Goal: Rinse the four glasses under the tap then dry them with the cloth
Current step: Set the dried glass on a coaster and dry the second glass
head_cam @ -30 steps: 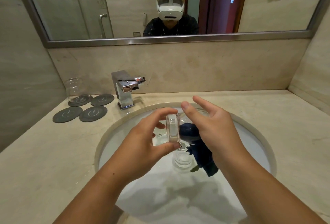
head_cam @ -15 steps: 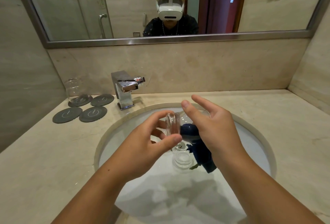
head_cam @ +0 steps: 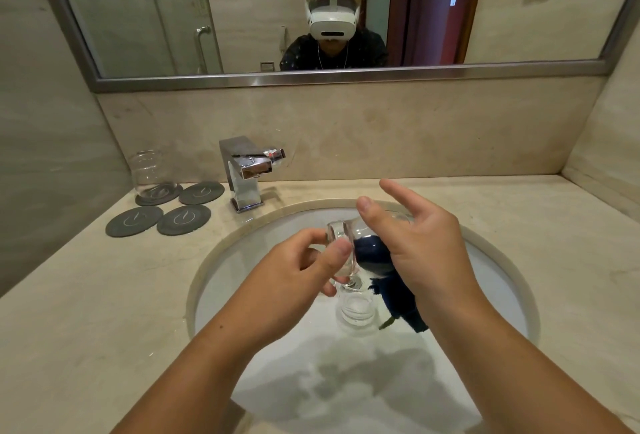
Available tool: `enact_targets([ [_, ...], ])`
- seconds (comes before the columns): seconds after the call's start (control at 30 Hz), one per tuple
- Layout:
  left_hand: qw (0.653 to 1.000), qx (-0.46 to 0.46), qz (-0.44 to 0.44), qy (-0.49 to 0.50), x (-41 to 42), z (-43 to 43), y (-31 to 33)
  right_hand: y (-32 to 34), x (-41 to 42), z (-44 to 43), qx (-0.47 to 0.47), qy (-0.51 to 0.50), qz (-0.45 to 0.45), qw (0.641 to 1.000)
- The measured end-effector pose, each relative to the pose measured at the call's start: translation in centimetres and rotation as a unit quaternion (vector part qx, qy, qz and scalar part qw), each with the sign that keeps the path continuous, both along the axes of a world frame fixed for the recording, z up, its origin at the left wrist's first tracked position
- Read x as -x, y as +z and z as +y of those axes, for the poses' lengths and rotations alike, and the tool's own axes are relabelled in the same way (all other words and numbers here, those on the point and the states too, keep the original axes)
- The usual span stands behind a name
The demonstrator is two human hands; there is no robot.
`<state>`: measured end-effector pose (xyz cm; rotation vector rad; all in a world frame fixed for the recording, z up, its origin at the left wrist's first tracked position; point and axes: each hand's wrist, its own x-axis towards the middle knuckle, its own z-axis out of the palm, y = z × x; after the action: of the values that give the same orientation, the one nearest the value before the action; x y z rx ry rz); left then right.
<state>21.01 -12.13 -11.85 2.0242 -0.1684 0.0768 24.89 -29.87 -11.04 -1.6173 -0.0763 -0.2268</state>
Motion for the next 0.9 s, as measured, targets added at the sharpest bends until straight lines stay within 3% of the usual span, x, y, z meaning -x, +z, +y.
enact_targets([
  [0.1,1.0,-0.012,-0.012,-0.01,0.05,0.23,0.14,0.06,-0.08,-0.07,0.001,0.025,0.014,1.0],
  [0.37,0.978,-0.172,-0.115,-0.042,0.84,0.49,0.2,0.47,0.19,-0.15,-0.01,0.032,0.075,0.997],
  [0.43,0.981,-0.154,-0.11,-0.043,0.7,0.6,0.21,0.52,0.22,-0.25,-0.023,0.021,0.07,0.997],
  [0.6,1.0,-0.012,-0.014,-0.016,0.39,0.21,0.21,0.56,0.28,-0.21,-0.021,-0.018,0.026,0.999],
  [0.77,0.999,-0.023,-0.017,-0.025,0.21,0.1,0.22,0.51,0.35,-0.18,-0.009,0.024,0.019,1.0],
  [0.9,0.988,-0.13,-0.066,-0.042,0.68,0.51,0.19,0.63,0.18,-0.25,-0.003,0.019,0.042,0.999],
])
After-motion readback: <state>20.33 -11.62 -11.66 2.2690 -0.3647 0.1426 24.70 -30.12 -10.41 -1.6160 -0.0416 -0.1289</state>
